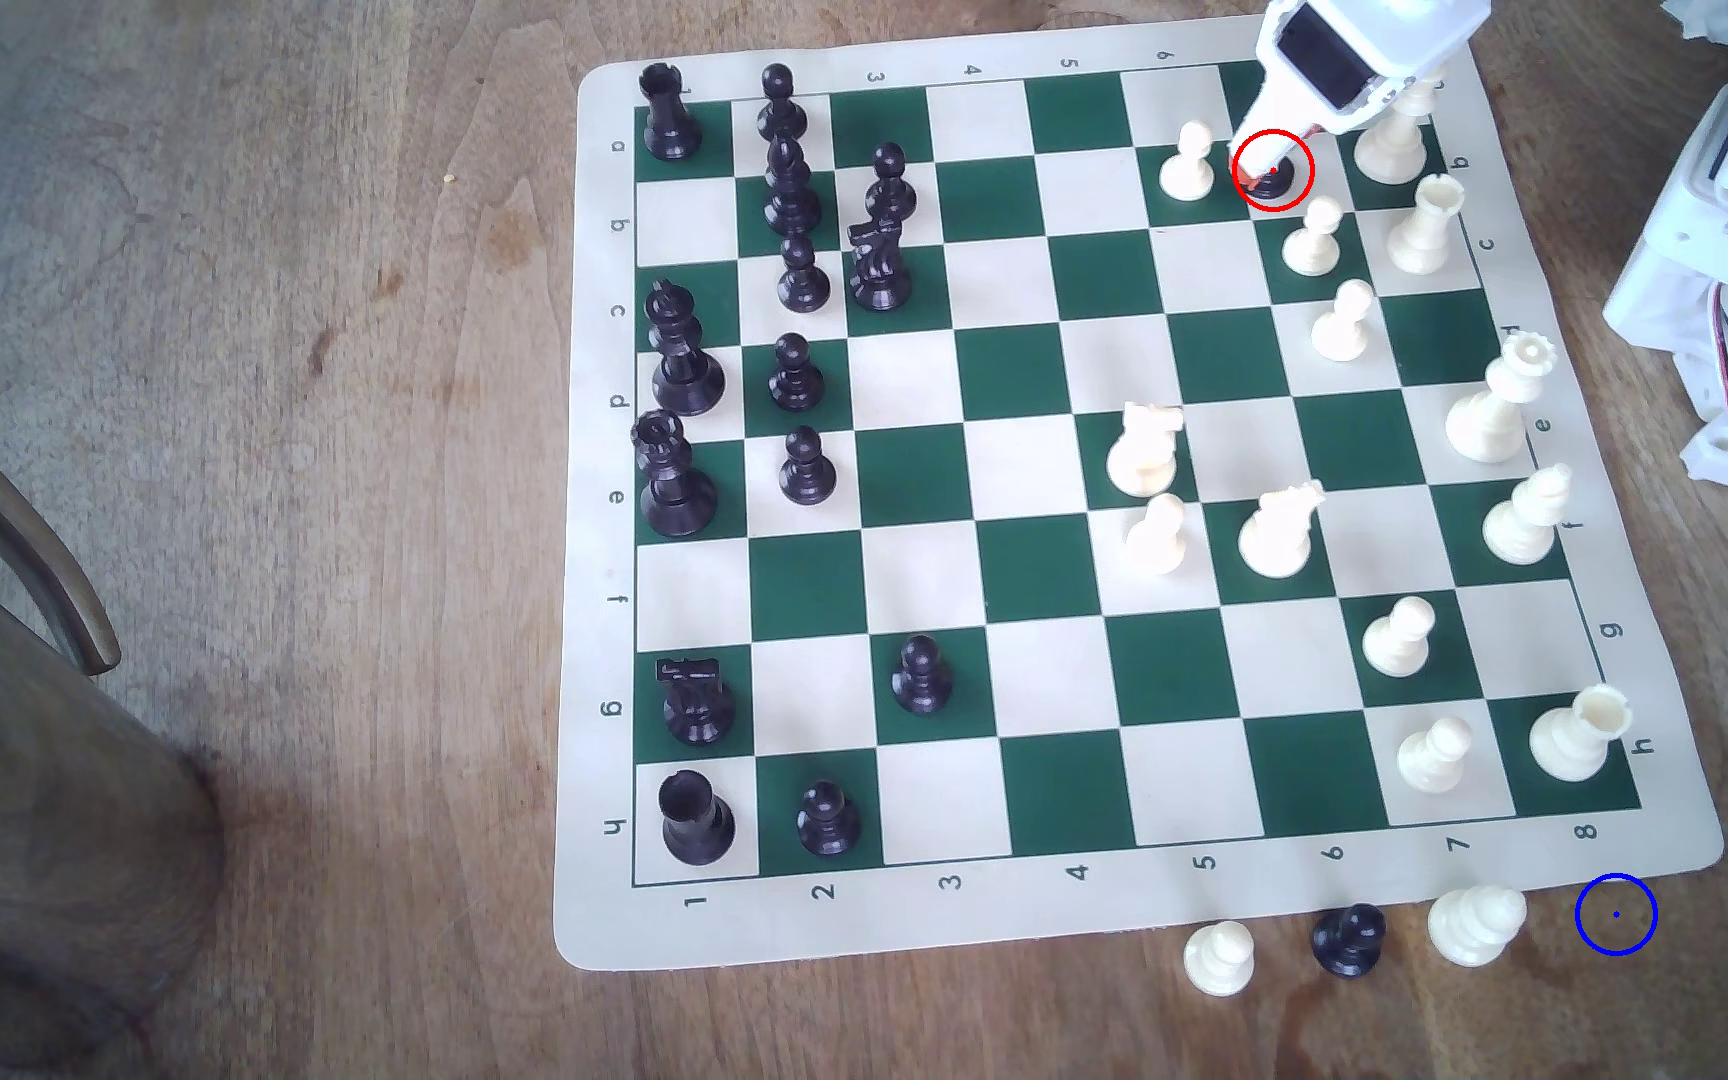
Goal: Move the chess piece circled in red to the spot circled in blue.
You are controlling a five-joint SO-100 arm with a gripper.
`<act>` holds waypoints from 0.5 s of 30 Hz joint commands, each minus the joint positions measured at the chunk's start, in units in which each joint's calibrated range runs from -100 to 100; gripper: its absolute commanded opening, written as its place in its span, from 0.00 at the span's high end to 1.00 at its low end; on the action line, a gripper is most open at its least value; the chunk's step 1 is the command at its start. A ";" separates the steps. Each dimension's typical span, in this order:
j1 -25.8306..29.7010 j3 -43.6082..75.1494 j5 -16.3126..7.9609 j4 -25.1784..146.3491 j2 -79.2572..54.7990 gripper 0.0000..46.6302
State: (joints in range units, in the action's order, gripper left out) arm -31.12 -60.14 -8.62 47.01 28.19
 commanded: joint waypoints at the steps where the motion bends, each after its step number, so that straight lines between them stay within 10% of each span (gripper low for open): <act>1: -0.52 0.58 0.29 -0.98 2.62 0.70; 15: -0.44 0.31 0.78 -0.90 2.45 1.00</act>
State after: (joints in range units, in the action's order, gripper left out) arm -31.05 -60.14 -7.99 45.82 28.28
